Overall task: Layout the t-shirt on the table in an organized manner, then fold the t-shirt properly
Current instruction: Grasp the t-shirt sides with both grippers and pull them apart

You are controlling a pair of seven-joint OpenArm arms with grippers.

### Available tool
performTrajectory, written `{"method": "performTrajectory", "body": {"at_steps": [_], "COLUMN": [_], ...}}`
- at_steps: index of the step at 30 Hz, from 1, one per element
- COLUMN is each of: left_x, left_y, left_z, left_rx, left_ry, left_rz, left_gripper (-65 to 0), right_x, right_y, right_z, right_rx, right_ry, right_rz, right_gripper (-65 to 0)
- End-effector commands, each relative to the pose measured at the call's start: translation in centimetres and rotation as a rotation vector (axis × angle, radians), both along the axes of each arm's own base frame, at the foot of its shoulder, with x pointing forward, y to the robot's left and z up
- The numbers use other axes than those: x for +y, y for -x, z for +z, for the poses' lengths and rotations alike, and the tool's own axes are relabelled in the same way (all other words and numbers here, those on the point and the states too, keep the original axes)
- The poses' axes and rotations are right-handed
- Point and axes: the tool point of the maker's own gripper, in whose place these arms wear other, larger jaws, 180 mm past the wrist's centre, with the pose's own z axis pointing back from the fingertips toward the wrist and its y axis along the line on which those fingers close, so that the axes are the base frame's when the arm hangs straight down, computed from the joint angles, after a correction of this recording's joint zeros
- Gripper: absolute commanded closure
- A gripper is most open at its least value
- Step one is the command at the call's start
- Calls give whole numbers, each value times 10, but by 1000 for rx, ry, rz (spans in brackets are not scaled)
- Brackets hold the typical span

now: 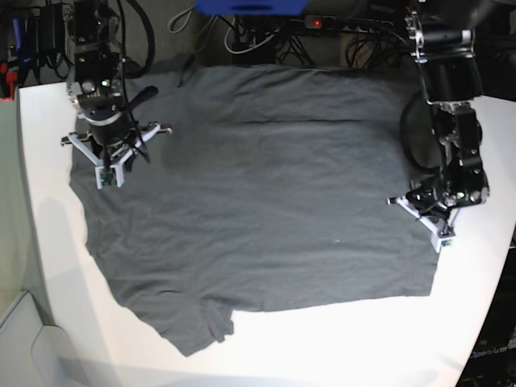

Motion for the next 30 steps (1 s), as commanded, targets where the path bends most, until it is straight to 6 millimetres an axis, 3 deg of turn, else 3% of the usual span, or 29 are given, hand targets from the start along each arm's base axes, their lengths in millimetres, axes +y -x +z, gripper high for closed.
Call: {"method": "performTrajectory", "body": {"at_steps": [1,8,15,23,27,30], "left_x": [8,15,29,27,27,26], "left_y": [-13,-14,-38,-86,-98,-97], "left_z": [14,-17,-33,-22,-15,-15], "left_rx": [-53,-27,-34,-105,-113,-106], "left_ry": [-8,17,-23,-41,-51,-47], "left_rz": [14,51,84,85,78,80], "left_gripper": [-1,-1,-1,-1,-1,-1], "right_x": [0,2,-1,-1,-2,-5], "right_y": [-7,-3,-3,-4,-13,-13], "right_z": [12,8,9,10,12,2], "right_rx": [-48,-38,-40,-43,-55,-30], "right_ry": [1,-5,1,1,3,3], "right_rz": [0,-2,-4,-5,-7,-13], "right_gripper": [0,0,0,0,0,0]}}
